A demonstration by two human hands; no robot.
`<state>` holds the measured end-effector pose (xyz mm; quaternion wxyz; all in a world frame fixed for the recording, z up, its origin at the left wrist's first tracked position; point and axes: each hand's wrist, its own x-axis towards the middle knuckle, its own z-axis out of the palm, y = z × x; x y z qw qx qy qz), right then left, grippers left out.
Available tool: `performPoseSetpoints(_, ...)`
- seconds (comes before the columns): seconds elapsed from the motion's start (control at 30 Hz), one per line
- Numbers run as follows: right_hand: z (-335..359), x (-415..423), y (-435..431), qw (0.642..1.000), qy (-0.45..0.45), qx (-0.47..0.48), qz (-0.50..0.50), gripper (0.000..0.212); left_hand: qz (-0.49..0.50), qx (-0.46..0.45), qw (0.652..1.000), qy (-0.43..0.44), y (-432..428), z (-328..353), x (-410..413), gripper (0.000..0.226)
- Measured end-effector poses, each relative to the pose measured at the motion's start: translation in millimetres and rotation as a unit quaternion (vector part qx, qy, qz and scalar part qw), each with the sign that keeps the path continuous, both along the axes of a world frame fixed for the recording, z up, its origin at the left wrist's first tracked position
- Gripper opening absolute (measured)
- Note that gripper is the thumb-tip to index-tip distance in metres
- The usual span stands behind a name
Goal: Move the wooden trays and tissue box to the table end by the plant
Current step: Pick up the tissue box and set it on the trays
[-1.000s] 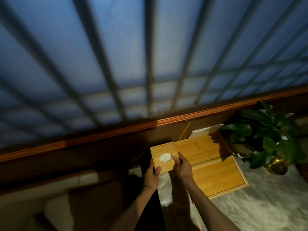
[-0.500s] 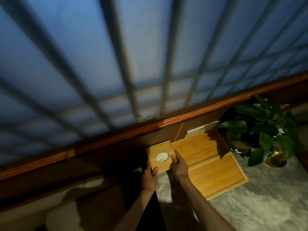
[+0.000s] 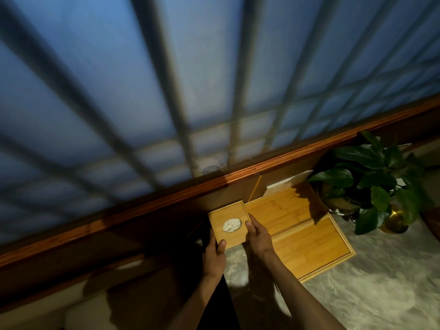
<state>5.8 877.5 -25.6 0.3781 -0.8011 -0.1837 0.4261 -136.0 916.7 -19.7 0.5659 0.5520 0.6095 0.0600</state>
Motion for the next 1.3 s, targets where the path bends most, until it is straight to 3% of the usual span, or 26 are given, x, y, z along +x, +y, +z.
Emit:
performPoseSetpoints(0.33, -0.7, -2.1, 3.3, 1.000, -0.002, 0.000, -0.027, 0.044, 0.022, 0.000, 1.000, 0.007, -5.5, 3.3, 8.6, 0.059)
performPoseSetpoints(0.5, 5.3, -5.3, 5.9, 0.997, 0.017, -0.005, -0.069, 0.042, 0.024, -0.029, 0.999, -0.035, -2.1, 16.6, 7.9, 0.062)
performPoseSetpoints(0.67, 31.6, -12.6, -10.1, 0.973, 0.139, 0.045, -0.177, 0.050, -0.009, -0.025, 0.999, -0.031, 4.4, 34.9, 1.6, 0.075)
performPoseSetpoints(0.73, 39.9, -19.3, -21.8, 0.958, 0.154, 0.057, -0.237, 0.045, 0.052, -0.028, 0.996, -0.064, 1.4, 43.9, -1.5, 0.070)
performPoseSetpoints(0.8, 47.6, -27.3, -34.5, 0.928, 0.229, 0.060, -0.288, 0.039, 0.120, -0.022, 0.989, -0.085, -7.4, 48.3, -7.0, 0.058)
performPoseSetpoints(0.9, 51.9, -31.8, -45.3, 0.885, 0.352, 0.094, -0.289, 0.043, 0.169, -0.010, 0.980, -0.107, -19.4, 53.2, -11.7, 0.046)
performPoseSetpoints(0.97, 56.6, -34.3, -44.2, 0.885, 0.365, 0.109, -0.267, 0.040, 0.114, 0.019, 0.988, -0.099, -24.9, 52.1, -8.1, 0.041)
performPoseSetpoints(1.03, 57.5, -37.9, -42.0, 0.922, 0.310, 0.072, -0.222, 0.045, 0.013, 0.053, 0.998, -0.044, -31.4, 48.2, -1.9, 0.045)
performPoseSetpoints(1.1, 52.9, -39.0, -42.2, 0.989, 0.131, -0.004, -0.073, 0.059, -0.101, 0.103, 0.989, 0.040, -38.5, 41.3, 0.4, 0.056)
performPoseSetpoints(1.13, 48.2, -39.7, -43.8, 0.999, 0.019, -0.037, 0.034, 0.062, -0.162, 0.143, 0.972, 0.096, -41.7, 37.0, -0.9, 0.062)
performPoseSetpoints(1.2, 34.2, -39.1, -48.1, 0.959, -0.148, -0.097, 0.219, 0.064, -0.251, 0.199, 0.930, 0.179, -45.6, 30.8, -6.7, 0.072)
performPoseSetpoints(1.3, 27.9, -37.6, -52.5, 0.913, -0.233, -0.158, 0.294, 0.065, -0.299, 0.216, 0.906, 0.207, -46.2, 25.1, -13.3, 0.079)
